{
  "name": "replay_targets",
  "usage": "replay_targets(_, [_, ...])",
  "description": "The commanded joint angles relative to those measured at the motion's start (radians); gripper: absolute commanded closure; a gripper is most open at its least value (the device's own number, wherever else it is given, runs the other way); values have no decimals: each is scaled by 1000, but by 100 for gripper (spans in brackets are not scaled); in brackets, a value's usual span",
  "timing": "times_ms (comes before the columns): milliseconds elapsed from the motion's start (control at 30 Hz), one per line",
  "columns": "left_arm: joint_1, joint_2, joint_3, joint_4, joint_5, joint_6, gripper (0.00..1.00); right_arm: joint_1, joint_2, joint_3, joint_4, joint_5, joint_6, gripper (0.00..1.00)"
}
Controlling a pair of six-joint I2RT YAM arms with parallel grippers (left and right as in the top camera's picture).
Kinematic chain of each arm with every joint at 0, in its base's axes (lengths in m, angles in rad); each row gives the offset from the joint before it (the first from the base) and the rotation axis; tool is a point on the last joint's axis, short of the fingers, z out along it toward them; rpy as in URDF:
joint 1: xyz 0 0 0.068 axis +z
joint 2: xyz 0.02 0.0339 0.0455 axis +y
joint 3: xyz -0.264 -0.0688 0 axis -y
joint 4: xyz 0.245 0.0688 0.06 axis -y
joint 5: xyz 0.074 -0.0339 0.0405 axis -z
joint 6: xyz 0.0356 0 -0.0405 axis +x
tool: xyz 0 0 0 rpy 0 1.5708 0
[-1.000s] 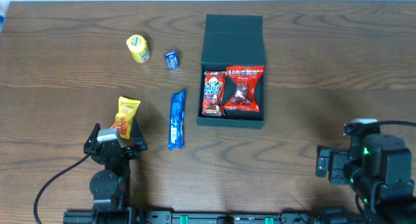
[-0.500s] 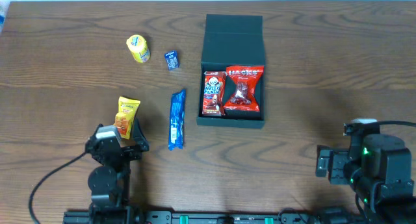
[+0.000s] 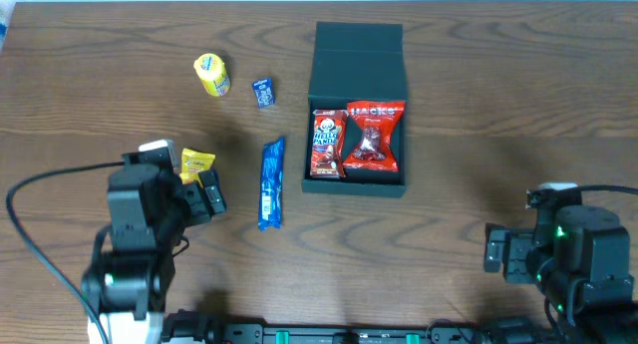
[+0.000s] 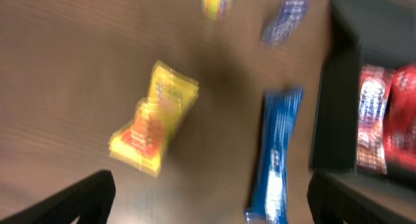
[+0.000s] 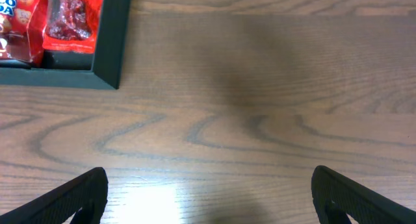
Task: Pack container
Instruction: 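Reach the left gripper to the blue wrapped bar and grasp it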
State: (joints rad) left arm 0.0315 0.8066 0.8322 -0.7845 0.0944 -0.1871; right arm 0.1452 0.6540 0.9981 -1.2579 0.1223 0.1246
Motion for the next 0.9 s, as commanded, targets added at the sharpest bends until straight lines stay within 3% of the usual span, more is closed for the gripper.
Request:
replay_targets(0, [-15,68,66,-92,60,-53,5,-10,-2,1,1,-3,-10,1])
replay_targets(200, [-115,185,67,-128,55,-53,5,-10,-2,1,1,-3,-10,1])
replay_targets(433, [-345,396,75,-122,59,-54,5,-10,-2,1,1,-3,-10,1])
replay_targets(867, [-359,558,185,-82,-8,-86,5,-10,-2,1,1,-3,-10,1])
